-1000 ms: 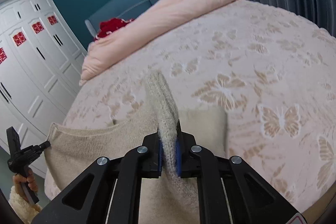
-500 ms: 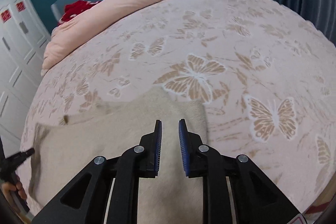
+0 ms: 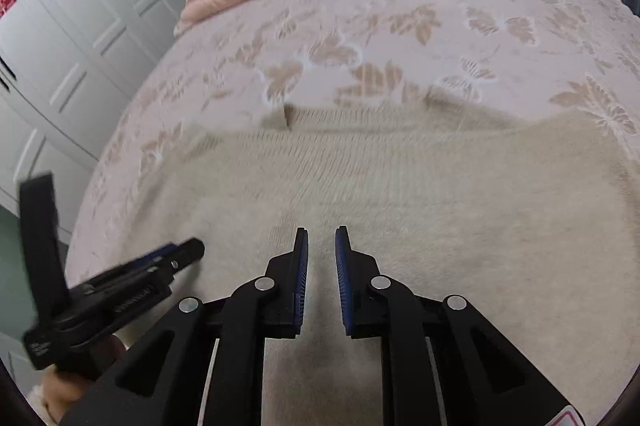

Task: Fold small clothes

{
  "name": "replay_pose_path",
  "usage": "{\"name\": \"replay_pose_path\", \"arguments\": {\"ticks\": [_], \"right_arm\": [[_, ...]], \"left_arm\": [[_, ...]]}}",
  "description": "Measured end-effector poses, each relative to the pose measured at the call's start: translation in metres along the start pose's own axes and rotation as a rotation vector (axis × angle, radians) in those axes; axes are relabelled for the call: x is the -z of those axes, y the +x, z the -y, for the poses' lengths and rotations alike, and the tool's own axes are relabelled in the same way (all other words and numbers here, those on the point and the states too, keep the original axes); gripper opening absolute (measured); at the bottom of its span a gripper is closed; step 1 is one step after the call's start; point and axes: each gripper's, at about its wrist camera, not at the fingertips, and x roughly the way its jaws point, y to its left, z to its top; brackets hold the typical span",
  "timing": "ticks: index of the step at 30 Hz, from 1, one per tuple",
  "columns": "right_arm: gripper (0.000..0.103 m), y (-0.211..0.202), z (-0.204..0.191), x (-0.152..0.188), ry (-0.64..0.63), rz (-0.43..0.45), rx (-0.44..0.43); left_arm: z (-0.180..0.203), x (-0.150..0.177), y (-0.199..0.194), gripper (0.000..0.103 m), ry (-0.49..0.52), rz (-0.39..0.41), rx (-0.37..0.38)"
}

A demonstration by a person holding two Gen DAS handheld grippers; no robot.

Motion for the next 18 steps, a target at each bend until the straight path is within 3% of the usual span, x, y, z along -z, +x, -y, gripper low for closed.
{"name": "replay_pose_path", "arguments": {"ticks": [2,4,5,7,9,12,14,16,18], "right_arm": [[0.014,-0.014,0.025,0.003,0.001,0.034,0.107],[0.010,-0.006,0.066,0.009,0.035,-0.029,0.238],[0.000,-0.008,0.090,0.013,0.094,-0.051,0.248],[0.000,-0.040,0.130,0.023,0.263,0.012,0.161],[0.009,-0.066,0.155,0.032,0.325,0.071,0.230],[0.000,-0.061,0.187,0.047,0.301,-0.001,0.314],[0.000,-0.076,0.186,0.050,0.324,0.035,0.318],[0.010,-0.091,0.163,0.046,0.274,0.083,0.353],[0.013,-0.093,0.130,0.038,0.216,0.098,0.288]], "left_arm": [[-0.012,0.001,0.002,0.043,-0.027,-0.002,0.047],[-0.015,0.002,0.003,0.043,-0.030,-0.001,0.061],[-0.013,0.002,0.003,0.043,-0.021,0.000,0.054],[-0.007,0.003,0.002,0.043,0.005,0.006,0.029],[-0.004,0.005,0.003,0.044,0.020,0.016,0.016],[0.000,0.007,0.003,0.045,0.036,0.024,-0.001],[0.003,0.007,0.003,0.046,0.054,0.022,-0.019],[0.003,0.007,0.002,0.047,0.055,0.018,-0.030],[0.003,0.007,0.002,0.047,0.047,0.016,-0.035]]}}
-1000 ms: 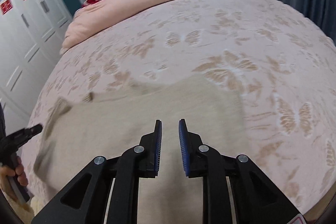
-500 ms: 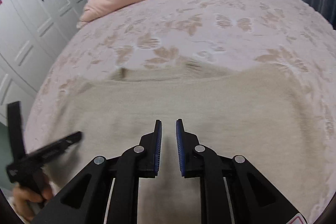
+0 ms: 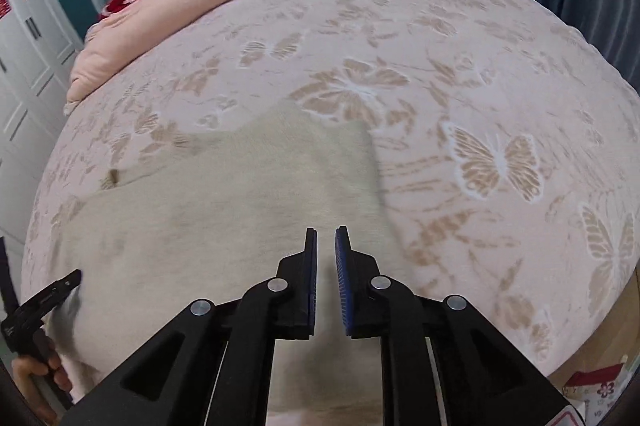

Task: Fold small clothes

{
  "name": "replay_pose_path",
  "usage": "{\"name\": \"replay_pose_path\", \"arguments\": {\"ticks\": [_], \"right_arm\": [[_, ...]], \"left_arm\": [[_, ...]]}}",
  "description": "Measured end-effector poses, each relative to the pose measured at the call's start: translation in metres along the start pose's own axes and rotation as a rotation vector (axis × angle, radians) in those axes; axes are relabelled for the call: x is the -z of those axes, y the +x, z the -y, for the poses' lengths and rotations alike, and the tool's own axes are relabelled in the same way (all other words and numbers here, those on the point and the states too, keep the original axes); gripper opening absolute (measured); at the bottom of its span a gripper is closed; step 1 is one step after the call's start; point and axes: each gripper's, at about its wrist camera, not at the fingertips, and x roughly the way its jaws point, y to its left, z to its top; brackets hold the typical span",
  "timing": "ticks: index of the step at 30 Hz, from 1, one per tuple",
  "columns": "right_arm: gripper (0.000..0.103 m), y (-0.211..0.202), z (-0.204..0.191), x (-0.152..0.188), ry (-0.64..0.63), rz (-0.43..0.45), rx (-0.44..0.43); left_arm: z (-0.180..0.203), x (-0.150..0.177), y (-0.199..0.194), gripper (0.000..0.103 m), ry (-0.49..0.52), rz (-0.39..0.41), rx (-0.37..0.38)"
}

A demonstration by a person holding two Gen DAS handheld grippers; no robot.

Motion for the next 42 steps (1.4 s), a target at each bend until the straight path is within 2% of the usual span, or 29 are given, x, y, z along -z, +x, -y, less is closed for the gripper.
{"name": "replay_pose_path", "arguments": {"ticks": [3,8,10,12,14,16,17,19,20,21,22,24,25,29,30,31,32,33,34,35,38,42], "right_arm": [[0.013,0.005,-0.065,0.002,-0.120,-0.053,-0.127],[0.012,0.043,-0.160,0.007,-0.290,-0.115,-0.201],[0.012,0.068,-0.186,0.007,-0.320,-0.153,-0.203],[0.013,0.097,-0.205,0.009,-0.359,-0.202,-0.150],[0.011,0.112,-0.219,0.013,-0.434,-0.181,-0.094],[0.011,0.110,-0.227,0.008,-0.471,-0.174,-0.070],[0.011,0.100,-0.223,0.002,-0.451,-0.164,-0.097],[0.015,0.076,-0.202,-0.011,-0.396,-0.111,-0.143],[0.031,0.063,-0.186,-0.018,-0.377,-0.067,-0.130],[0.054,0.052,-0.169,-0.026,-0.357,-0.018,-0.101],[0.063,0.043,-0.148,-0.033,-0.335,0.031,-0.071],[0.067,0.037,-0.108,-0.050,-0.308,0.084,0.015],[0.068,0.041,-0.089,-0.060,-0.293,0.074,0.063],[0.069,0.081,-0.029,-0.086,-0.204,-0.035,0.139],[0.066,0.091,-0.020,-0.089,-0.186,-0.067,0.133],[0.056,0.098,-0.013,-0.089,-0.172,-0.094,0.110],[0.022,0.103,-0.010,-0.087,-0.161,-0.120,0.078],[0.010,0.107,-0.008,-0.084,-0.150,-0.152,0.043],[0.010,0.103,-0.009,-0.080,-0.142,-0.154,0.017],[0.008,0.093,-0.011,-0.077,-0.149,-0.123,-0.016],[0.007,0.037,-0.020,-0.068,-0.151,0.000,-0.135],[0.007,-0.070,-0.015,-0.070,-0.108,0.236,-0.270]], "left_arm": [[0.003,0.000,0.001,0.048,0.007,-0.001,-0.020],[0.003,0.000,0.000,0.049,0.002,-0.008,-0.034],[0.003,-0.001,0.001,0.050,0.001,-0.010,-0.032],[0.003,-0.001,0.001,0.051,0.005,-0.010,-0.030],[0.002,-0.001,0.003,0.051,0.004,-0.012,-0.027],[0.000,-0.003,0.001,0.051,-0.003,-0.014,-0.014],[-0.002,-0.004,-0.002,0.052,-0.014,-0.008,0.010],[-0.009,-0.009,-0.013,0.060,-0.041,-0.001,0.085],[-0.012,-0.013,-0.020,0.063,-0.052,0.018,0.118],[-0.016,-0.019,-0.029,0.072,-0.060,0.052,0.136],[-0.020,-0.027,-0.037,0.082,-0.066,0.095,0.139],[-0.026,-0.047,-0.043,0.094,-0.059,0.150,0.128],[-0.029,-0.058,-0.039,0.094,-0.054,0.148,0.127],[-0.037,-0.095,0.011,0.092,-0.083,0.015,0.146],[-0.038,-0.098,0.021,0.082,-0.097,0.000,0.145],[-0.038,-0.099,0.028,0.064,-0.094,-0.009,0.142],[-0.035,-0.101,0.032,0.056,-0.074,-0.022,0.129],[-0.032,-0.100,0.033,0.036,-0.052,-0.025,0.095],[-0.031,-0.099,0.031,0.024,-0.030,-0.019,0.080],[-0.033,-0.098,0.025,0.005,-0.024,-0.010,0.089],[-0.045,-0.092,-0.018,0.003,-0.079,0.076,0.183],[-0.058,-0.085,-0.108,0.000,-0.120,0.254,0.265]]}}
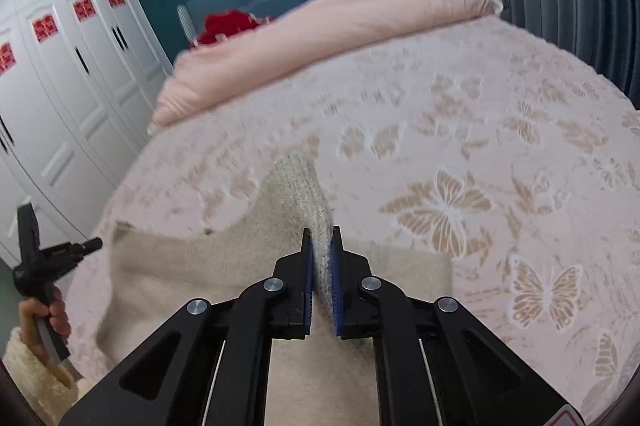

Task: Fold small clothes

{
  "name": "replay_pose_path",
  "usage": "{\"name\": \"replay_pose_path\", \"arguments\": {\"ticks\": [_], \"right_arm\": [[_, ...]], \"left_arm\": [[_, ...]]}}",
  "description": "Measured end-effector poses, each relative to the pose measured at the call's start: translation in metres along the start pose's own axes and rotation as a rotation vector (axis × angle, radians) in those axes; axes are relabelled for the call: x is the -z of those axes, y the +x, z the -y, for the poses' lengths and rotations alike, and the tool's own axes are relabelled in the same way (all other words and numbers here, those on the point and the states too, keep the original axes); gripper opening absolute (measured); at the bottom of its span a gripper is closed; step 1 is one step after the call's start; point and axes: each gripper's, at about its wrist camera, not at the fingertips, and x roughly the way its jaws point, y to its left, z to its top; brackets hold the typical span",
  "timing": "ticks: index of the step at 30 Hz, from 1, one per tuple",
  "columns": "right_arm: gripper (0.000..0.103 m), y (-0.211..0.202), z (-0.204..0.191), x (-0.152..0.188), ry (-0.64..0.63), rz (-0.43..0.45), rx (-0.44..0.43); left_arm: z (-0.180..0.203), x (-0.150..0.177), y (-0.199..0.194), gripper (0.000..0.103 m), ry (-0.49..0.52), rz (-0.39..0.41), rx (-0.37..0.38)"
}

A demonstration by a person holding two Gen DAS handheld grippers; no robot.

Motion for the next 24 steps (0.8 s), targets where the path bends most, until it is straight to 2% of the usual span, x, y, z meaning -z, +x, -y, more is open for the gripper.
{"name": "replay_pose_path", "arguments": {"ticks": [2,3,5,6,8,10,11,13,16,18,19,20,21,22,23,24], "right_arm": [[0.007,-0.032,-0.004,-0.014,0.004,0.090,-0.014],[0.007,-0.037,-0.006,-0.020,-0.002,0.108,-0.003],[0.007,-0.018,-0.004,-0.026,-0.029,0.079,0.034],[0.007,0.002,0.003,-0.025,-0.019,0.038,0.056],[0.008,0.052,0.024,-0.015,0.030,-0.080,0.103],[0.008,0.086,0.040,0.005,0.062,-0.184,0.157],[0.008,0.096,0.045,0.015,0.072,-0.206,0.171],[0.008,0.105,0.049,0.032,0.081,-0.240,0.177],[0.011,0.107,0.050,0.044,0.086,-0.249,0.169],[0.017,0.110,0.051,0.044,0.083,-0.249,0.167],[0.022,0.113,0.050,0.044,0.072,-0.253,0.180],[0.040,0.118,0.050,0.044,0.058,-0.262,0.202],[0.054,0.124,0.049,0.045,0.041,-0.270,0.224],[0.054,0.130,0.049,0.047,0.022,-0.279,0.237],[0.045,0.137,0.049,0.050,0.011,-0.295,0.248],[0.013,0.142,0.050,0.053,0.010,-0.316,0.252]], "left_arm": [[0.005,-0.011,-0.033,0.000,-0.008,0.072,0.021],[0.008,-0.017,-0.040,0.000,-0.014,0.084,0.028],[0.014,-0.027,-0.028,0.000,-0.001,0.060,0.002],[0.015,-0.029,-0.014,0.000,0.002,0.036,-0.031],[0.014,-0.025,0.025,0.007,0.004,-0.085,-0.021],[0.009,-0.011,0.068,0.042,-0.011,-0.228,-0.019],[0.007,-0.001,0.083,0.048,-0.013,-0.266,-0.031],[0.007,0.013,0.111,0.050,0.034,-0.323,-0.082],[0.008,0.024,0.142,0.056,0.111,-0.360,-0.149],[0.008,0.026,0.152,0.053,0.137,-0.352,-0.156],[0.010,0.026,0.155,0.034,0.145,-0.348,-0.142],[0.011,0.026,0.157,0.017,0.147,-0.363,-0.118],[0.011,0.026,0.158,0.000,0.136,-0.381,-0.109],[0.010,0.025,0.154,0.000,0.115,-0.363,-0.091],[0.011,0.024,0.147,0.000,0.103,-0.331,-0.073],[0.013,0.023,0.137,0.000,0.103,-0.304,-0.065]]}}
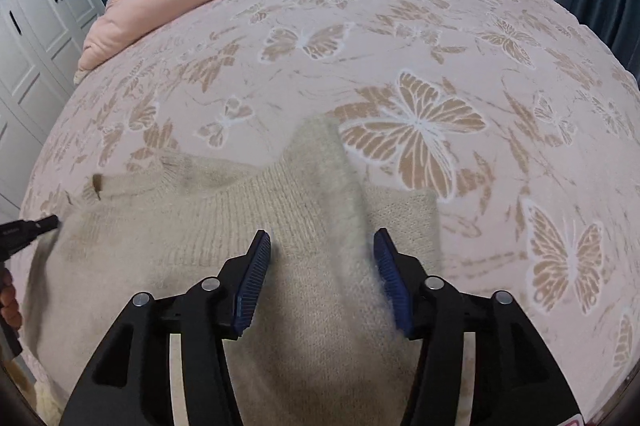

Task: Fold small clothes

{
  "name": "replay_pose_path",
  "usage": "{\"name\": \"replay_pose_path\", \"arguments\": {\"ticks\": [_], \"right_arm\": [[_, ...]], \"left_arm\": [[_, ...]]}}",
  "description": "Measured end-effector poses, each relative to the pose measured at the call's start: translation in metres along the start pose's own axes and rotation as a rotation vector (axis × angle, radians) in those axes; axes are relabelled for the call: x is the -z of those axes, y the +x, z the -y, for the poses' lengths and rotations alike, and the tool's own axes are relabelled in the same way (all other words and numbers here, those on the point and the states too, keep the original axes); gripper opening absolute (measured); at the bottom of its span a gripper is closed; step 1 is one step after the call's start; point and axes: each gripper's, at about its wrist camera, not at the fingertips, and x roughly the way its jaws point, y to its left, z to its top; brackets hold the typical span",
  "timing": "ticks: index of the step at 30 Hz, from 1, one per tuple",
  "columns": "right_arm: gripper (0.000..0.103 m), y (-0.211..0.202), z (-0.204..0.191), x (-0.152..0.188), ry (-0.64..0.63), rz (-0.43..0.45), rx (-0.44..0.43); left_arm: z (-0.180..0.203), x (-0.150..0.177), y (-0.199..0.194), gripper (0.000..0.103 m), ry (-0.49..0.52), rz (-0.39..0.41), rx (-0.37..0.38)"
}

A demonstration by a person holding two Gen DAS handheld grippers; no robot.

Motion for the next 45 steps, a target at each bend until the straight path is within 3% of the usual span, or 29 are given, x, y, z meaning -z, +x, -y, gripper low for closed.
{"name": "replay_pose_path", "arguments": {"ticks": [3,8,11,14,16,18,22,25,27,28,29,30,31,37,41,45], "right_arm": [[0.007,-0.022,0.004,0.005,0.037,0.062,-0.074],[0.007,-0.164,0.000,0.028,-0.039,0.389,-0.448],[0.007,-0.229,-0.011,0.037,-0.133,0.506,-0.568],[0.008,-0.232,-0.021,0.032,-0.144,0.492,-0.540],[0.008,-0.218,-0.021,0.029,-0.114,0.460,-0.521],[0.008,-0.203,-0.017,0.031,-0.071,0.418,-0.490],[0.008,-0.186,-0.009,0.040,-0.022,0.380,-0.470],[0.008,-0.180,-0.004,0.040,0.007,0.366,-0.484],[0.008,-0.176,-0.002,0.039,0.016,0.356,-0.479],[0.008,-0.174,-0.002,0.039,0.015,0.351,-0.475],[0.008,-0.172,-0.002,0.039,0.017,0.346,-0.470],[0.008,-0.171,-0.002,0.040,0.021,0.340,-0.470],[0.008,-0.169,-0.002,0.040,0.024,0.335,-0.470],[0.008,-0.165,0.001,0.044,0.046,0.329,-0.464],[0.008,-0.167,0.003,0.046,0.056,0.330,-0.455],[0.008,-0.192,0.001,0.045,0.047,0.404,-0.468]], "left_arm": [[0.002,0.005,-0.044,0.000,-0.013,0.099,0.044],[-0.002,0.026,-0.174,0.000,-0.028,0.335,0.144],[-0.005,0.035,-0.238,0.000,-0.021,0.449,0.167],[-0.009,0.017,-0.226,0.006,-0.045,0.338,0.214],[-0.011,0.003,-0.187,0.057,-0.054,0.216,0.252],[-0.011,-0.002,-0.140,0.064,-0.049,0.142,0.221],[-0.011,-0.008,-0.047,0.064,0.031,-0.007,0.087],[-0.013,-0.007,0.008,0.064,0.071,-0.121,0.070],[-0.012,-0.006,0.023,0.064,0.107,-0.131,0.053],[-0.009,-0.006,0.024,0.058,0.131,-0.122,0.056],[-0.008,-0.006,0.023,0.045,0.145,-0.112,0.052],[-0.007,-0.006,0.020,0.001,0.153,-0.118,0.054],[-0.008,-0.007,0.015,0.002,0.144,-0.119,0.074],[-0.004,0.006,-0.067,0.002,0.132,0.053,0.168],[-0.005,0.007,-0.102,0.002,0.098,0.112,0.176],[-0.005,0.009,-0.164,0.001,0.020,0.278,0.209]]}}
